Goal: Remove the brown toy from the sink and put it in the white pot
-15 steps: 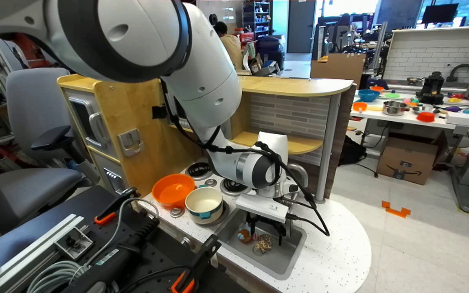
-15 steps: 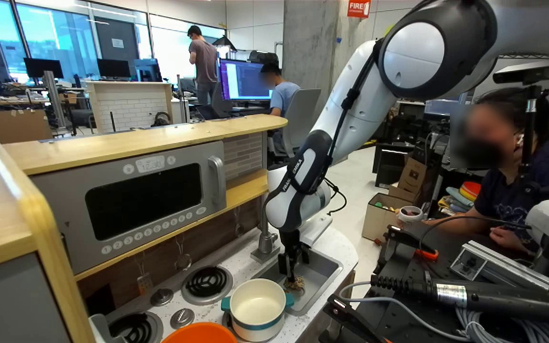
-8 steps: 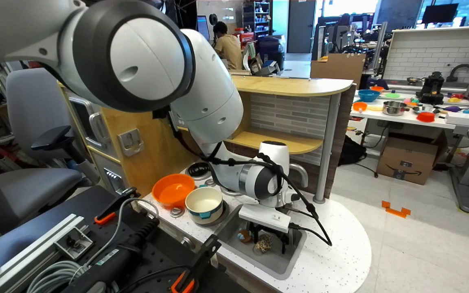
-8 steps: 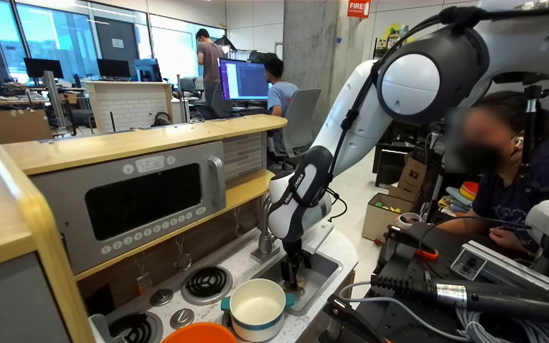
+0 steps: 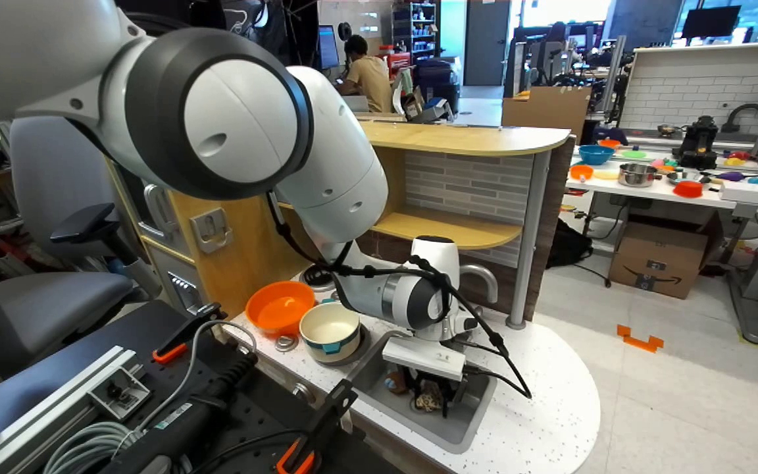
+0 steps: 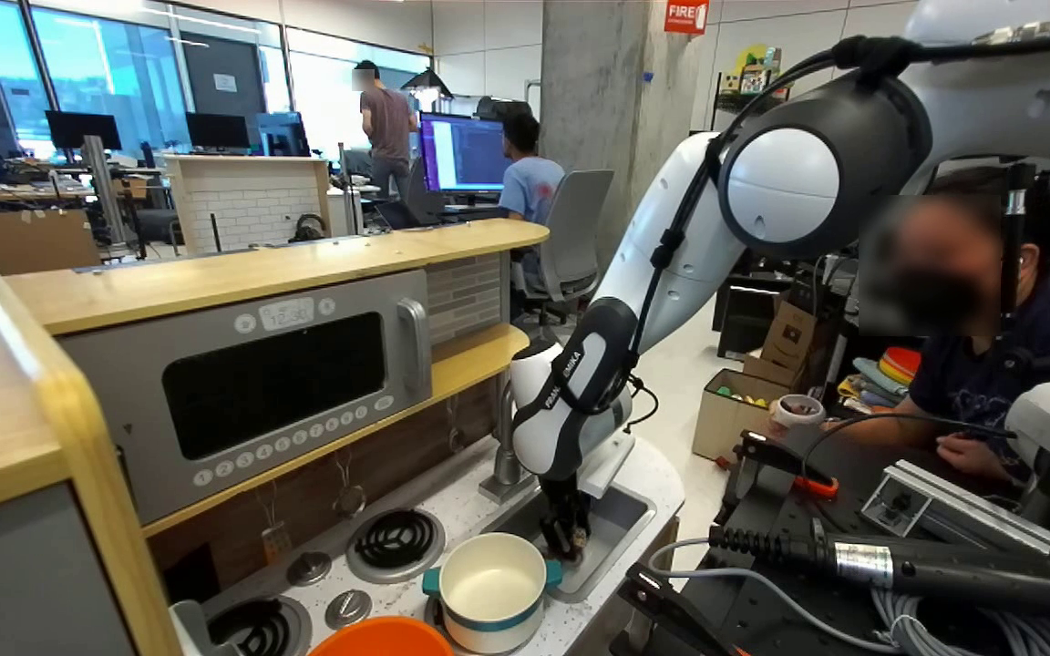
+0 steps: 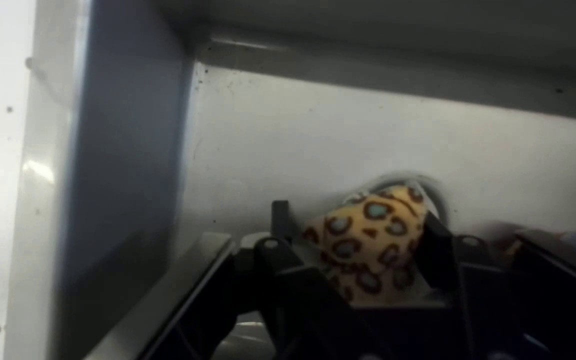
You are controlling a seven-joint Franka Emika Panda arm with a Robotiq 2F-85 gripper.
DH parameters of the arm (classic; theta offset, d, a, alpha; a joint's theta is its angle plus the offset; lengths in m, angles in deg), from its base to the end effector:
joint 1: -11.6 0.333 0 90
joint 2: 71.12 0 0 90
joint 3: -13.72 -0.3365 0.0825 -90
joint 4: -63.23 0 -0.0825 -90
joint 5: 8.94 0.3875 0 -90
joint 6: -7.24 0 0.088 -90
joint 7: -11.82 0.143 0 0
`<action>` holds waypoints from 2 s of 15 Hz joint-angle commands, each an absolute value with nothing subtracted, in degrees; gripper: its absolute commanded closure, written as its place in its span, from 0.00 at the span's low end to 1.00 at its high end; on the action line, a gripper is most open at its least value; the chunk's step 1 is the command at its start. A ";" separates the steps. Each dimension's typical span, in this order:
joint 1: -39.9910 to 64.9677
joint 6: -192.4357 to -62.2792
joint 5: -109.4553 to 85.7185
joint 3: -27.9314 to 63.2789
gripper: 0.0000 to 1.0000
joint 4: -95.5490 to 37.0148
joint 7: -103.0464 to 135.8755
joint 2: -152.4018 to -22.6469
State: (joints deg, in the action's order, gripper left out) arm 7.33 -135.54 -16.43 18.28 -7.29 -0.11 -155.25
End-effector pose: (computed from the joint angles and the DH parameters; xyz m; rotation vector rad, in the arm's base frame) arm 0.6349 -0.0960 -0.1855 2.9873 0.3448 -0.3476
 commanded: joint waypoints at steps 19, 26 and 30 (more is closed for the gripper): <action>5.79 -151.26 -18.36 16.95 0.96 -51.34 -5.05 -116.56; 6.28 -154.28 -17.23 14.21 0.96 -70.28 -4.18 -101.65; 7.56 -153.68 -16.05 11.12 0.96 -75.99 -3.15 -97.00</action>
State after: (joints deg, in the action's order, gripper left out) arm 6.82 -152.53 -16.60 13.16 -70.42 -4.15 -101.91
